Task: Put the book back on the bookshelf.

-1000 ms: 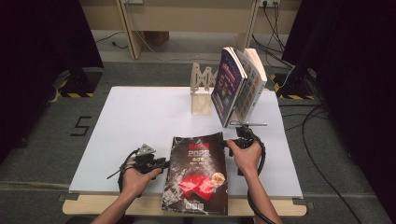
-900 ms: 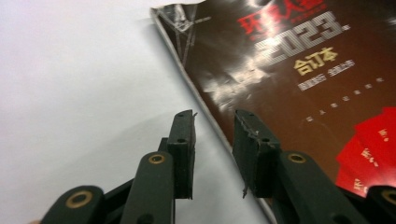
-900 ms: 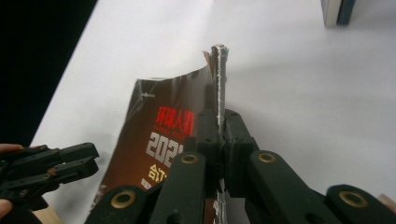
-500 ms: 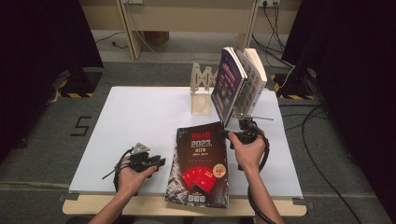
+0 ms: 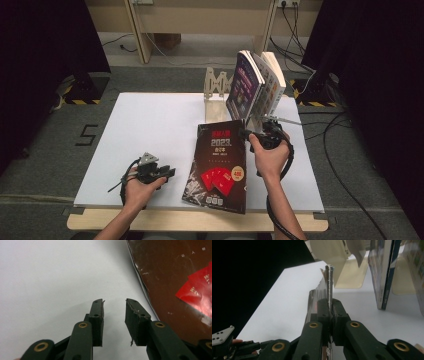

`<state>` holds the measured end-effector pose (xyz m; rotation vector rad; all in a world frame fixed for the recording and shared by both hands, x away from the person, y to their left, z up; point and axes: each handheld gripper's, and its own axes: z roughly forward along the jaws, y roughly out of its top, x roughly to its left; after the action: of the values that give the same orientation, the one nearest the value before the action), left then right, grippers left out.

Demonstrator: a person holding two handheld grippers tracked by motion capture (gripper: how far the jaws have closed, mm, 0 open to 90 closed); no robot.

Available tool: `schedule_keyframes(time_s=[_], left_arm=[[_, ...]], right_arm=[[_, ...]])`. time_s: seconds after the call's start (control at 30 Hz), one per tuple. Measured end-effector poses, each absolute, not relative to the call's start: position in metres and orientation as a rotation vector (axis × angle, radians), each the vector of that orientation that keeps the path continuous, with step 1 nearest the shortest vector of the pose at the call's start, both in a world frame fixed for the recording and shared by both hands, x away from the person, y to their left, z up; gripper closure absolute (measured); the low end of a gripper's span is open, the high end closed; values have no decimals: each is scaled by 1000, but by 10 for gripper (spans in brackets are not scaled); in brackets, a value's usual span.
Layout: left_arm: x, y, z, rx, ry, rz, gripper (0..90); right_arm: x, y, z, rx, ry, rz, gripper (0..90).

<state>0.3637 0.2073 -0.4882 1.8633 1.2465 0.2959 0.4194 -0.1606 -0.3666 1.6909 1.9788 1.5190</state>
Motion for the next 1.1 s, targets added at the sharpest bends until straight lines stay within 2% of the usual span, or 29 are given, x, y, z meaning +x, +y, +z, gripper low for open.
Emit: schedule_keyframes(time_s=[1.1], left_arm=[[363, 209, -488, 1862, 1242, 308, 665]], right_arm=[[427, -156, -335, 1560, 1801, 1664, 874]])
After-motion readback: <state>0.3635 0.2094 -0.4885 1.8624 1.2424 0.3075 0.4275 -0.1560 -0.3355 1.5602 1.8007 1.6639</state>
